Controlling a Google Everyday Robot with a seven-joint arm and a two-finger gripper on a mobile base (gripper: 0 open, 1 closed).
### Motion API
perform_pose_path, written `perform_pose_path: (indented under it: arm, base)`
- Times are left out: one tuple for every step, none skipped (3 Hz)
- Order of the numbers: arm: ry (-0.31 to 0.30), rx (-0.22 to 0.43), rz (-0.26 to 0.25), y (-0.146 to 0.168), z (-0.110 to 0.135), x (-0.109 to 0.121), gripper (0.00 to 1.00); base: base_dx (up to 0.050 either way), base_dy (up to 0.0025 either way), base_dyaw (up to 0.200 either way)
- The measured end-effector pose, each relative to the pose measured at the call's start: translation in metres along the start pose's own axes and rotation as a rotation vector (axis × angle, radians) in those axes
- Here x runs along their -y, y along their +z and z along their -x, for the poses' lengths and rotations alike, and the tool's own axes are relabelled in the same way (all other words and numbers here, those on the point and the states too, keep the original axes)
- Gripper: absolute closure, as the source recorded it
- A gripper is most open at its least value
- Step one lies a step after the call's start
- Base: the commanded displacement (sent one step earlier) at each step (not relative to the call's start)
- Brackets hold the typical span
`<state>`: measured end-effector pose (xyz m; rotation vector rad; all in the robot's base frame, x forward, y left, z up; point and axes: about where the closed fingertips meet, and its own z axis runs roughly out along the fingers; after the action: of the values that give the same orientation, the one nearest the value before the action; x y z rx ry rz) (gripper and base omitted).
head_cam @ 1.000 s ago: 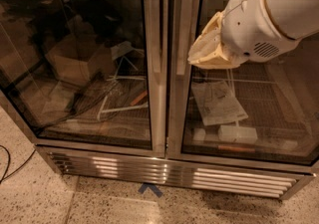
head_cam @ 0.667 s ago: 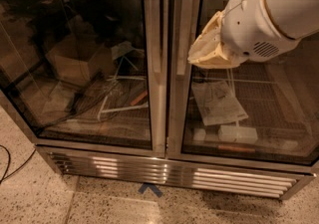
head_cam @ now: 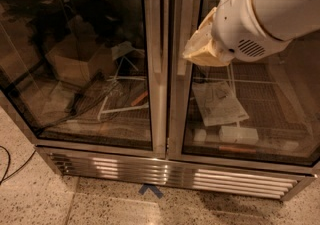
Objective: Place blue chip bag into bottom drawer
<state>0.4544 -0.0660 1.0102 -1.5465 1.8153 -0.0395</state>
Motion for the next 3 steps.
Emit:
perform_pose_path:
  arm:
    - [0.111,-0.008,-0.051,0.0016,-0.0003,0.0021,1.00]
    - [0.219,0.016,-0.080,0.0045,-0.0023,0.0044,1.00]
    - [0.289,0.076,-0.107,0.0015,0.0077,0.0075,1.00]
  base:
    - [0.000,0.00000,0.000]
    - [0.000,0.00000,0.000]
    - [0.000,0.00000,0.000]
